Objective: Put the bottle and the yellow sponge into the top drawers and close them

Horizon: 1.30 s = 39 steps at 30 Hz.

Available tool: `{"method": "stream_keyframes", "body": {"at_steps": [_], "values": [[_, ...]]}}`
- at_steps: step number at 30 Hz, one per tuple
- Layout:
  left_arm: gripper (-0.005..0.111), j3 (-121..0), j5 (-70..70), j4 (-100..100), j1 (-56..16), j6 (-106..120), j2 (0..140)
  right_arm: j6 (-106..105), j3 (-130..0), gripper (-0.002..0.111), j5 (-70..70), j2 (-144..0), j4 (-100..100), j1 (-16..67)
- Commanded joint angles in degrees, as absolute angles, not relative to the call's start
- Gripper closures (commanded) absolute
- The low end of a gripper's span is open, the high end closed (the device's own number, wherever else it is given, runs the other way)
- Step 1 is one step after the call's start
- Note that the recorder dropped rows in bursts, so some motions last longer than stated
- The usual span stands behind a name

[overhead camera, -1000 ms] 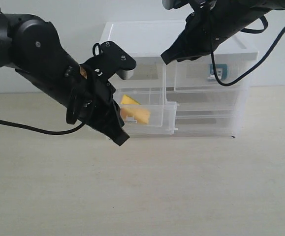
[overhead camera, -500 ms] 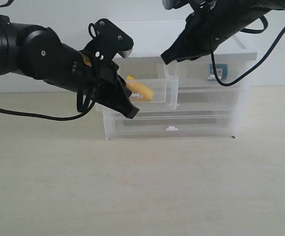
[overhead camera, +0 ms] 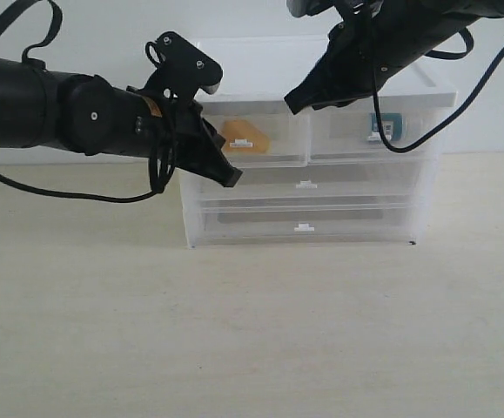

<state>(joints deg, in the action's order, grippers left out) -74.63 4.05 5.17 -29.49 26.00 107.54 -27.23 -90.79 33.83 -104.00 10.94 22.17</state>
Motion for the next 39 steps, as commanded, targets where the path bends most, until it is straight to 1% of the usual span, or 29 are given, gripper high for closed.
{"method": "stream_keyframes", "body": {"at_steps": [1,11,20,24,28,31,34,39], "values": [[0.103,-77.98,2.51,5.06,-28.55,25.27,110.28,-27.68,-90.93,0.108,32.46,-105.33,9.75,21.71],[0.103,-80.08,3.64,5.06,-27.56,25.27,112.24,-27.68,-90.93,0.108,32.46,-105.33,9.75,21.71],[0.103,-80.08,15.64,5.06,-27.56,25.80,107.50,-27.57,-90.93,0.108,33.75,-103.91,9.75,21.71],[0.103,-80.08,22.00,5.06,-27.95,27.03,103.02,-27.02,-90.93,0.108,37.06,-101.46,7.51,21.71],[0.103,-78.96,26.09,5.06,-27.95,27.03,97.83,-21.08,-90.93,0.108,40.48,-98.33,0.00,21.71],[0.103,-77.52,28.10,5.06,-27.44,27.03,93.39,-17.71,-90.93,0.108,45.71,-95.93,-6.41,21.60],[0.103,-77.34,33.32,5.06,-25.07,24.54,90.08,-14.78,-90.93,0.108,53.02,-94.62,-12.19,20.53],[0.103,-77.34,42.52,5.06,-19.27,20.05,86.58,-11.08,-90.77,0.108,61.25,-92.76,-13.89,15.07]]}}
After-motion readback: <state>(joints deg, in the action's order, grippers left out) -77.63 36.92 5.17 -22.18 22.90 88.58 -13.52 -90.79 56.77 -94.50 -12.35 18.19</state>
